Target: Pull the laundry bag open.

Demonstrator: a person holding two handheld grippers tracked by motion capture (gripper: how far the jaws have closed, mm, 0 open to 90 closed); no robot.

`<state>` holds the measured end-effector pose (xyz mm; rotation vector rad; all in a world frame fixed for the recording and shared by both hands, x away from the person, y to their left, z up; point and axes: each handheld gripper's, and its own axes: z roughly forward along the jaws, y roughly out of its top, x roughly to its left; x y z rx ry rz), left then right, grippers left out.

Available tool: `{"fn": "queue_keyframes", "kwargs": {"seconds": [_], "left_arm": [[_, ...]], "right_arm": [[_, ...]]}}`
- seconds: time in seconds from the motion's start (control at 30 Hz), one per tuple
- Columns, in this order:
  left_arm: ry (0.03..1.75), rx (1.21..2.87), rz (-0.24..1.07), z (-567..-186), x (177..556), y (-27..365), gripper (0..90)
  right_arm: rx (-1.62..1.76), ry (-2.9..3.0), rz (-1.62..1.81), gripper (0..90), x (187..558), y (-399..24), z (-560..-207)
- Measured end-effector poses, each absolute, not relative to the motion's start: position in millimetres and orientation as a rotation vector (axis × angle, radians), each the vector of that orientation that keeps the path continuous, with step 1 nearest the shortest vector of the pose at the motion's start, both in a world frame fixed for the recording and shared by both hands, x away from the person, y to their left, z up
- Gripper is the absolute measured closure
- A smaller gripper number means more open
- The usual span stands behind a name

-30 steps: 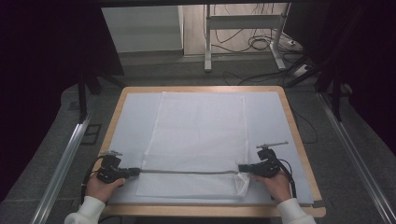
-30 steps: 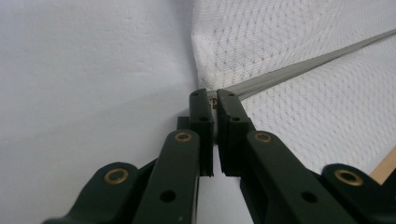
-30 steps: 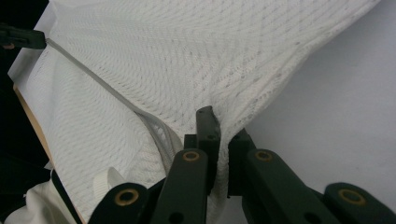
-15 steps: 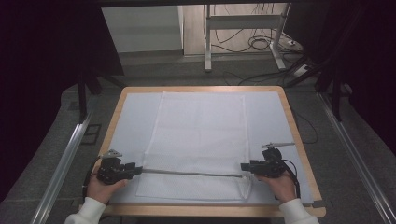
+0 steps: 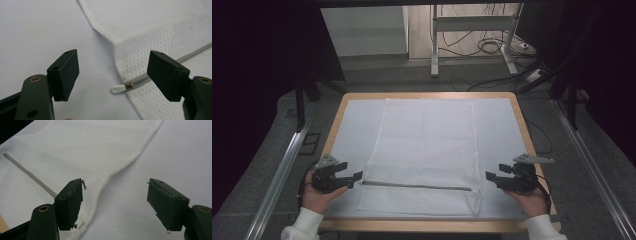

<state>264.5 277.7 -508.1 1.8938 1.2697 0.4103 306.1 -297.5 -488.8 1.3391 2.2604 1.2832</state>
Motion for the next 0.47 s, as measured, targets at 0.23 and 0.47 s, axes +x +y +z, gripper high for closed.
{"fn": "queue_keyframes", "kwargs": {"seconds": [0.23,0.47], "left_arm": [[1.260,1.878,0.426,-504,265,282,25.1],[1.240,1.888,0.417,-504,266,277,24.6]], "right_arm": [[1.343,2.230,1.306,27.8,307,-311,-489],[1.318,2.233,1.311,25.5,307,-309,-489]]}}
